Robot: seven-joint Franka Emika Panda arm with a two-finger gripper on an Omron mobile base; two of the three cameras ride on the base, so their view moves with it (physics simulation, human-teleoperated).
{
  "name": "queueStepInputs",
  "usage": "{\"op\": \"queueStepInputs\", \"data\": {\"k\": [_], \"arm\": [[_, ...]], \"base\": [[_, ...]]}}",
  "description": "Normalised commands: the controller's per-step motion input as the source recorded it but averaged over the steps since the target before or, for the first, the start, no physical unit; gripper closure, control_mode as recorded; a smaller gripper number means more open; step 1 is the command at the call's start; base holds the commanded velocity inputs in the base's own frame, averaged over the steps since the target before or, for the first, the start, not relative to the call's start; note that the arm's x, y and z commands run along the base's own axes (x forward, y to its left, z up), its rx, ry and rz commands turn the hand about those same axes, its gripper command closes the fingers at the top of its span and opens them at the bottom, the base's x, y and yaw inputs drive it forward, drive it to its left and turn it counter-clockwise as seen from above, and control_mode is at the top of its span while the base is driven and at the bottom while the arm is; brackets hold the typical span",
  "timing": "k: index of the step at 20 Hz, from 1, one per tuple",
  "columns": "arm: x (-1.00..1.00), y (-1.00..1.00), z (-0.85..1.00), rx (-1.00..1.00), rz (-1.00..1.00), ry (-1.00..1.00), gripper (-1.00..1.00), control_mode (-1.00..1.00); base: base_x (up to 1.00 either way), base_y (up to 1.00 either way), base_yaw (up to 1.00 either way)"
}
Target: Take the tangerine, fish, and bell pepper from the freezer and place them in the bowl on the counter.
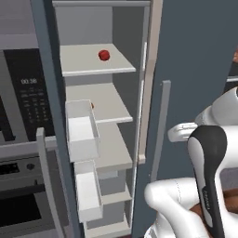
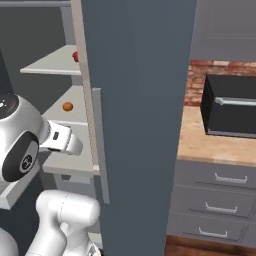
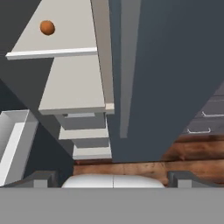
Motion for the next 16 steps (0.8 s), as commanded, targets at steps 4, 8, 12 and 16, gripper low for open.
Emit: {"op": "queueStepInputs", "data": {"k": [4,8,12,16], "arm": [[0.00,0.00,0.00,0.00,0.00,0.00,-1.00,1.00],[0.00,0.00,0.00,0.00,0.00,0.00,-1.00,1.00],[0.00,0.00,0.00,0.00,0.00,0.00,-1.00,1.00],[0.00,0.00,0.00,0.00,0.00,0.00,-1.00,1.00]], "base": [[0.22,0.26,0.00],[0.26,0.32,0.00],[0.26,0.45,0.01],[0.32,0.43,0.02]]}}
